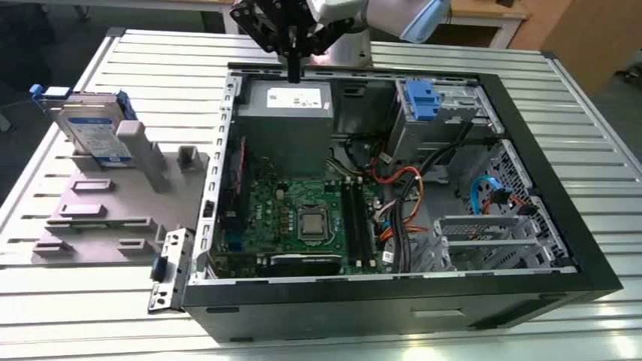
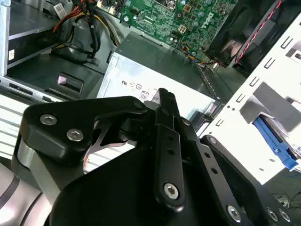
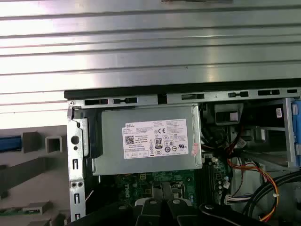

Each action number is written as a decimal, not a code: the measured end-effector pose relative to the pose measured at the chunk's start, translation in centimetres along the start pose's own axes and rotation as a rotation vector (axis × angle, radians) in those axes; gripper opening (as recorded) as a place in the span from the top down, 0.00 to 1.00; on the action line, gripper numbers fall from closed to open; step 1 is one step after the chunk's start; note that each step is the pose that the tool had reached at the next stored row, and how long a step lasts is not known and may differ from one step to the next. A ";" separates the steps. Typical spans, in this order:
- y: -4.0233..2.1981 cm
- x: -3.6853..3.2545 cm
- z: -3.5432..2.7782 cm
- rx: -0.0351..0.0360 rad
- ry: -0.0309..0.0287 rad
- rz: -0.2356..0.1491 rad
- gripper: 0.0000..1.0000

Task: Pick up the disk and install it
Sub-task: 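Reach for the disk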

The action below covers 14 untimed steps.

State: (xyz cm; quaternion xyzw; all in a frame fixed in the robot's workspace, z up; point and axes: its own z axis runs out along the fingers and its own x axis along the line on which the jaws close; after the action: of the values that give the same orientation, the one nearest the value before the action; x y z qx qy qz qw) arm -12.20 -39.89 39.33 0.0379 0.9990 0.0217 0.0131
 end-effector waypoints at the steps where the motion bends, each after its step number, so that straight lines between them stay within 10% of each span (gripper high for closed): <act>1: 0.00 0.00 0.00 0.0000 0.0000 0.000 0.89; 14: -0.01 0.18 0.00 0.0000 0.0000 0.000 0.89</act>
State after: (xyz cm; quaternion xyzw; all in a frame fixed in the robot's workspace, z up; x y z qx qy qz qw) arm -12.37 -39.89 39.33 0.0379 0.9990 0.0217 0.0131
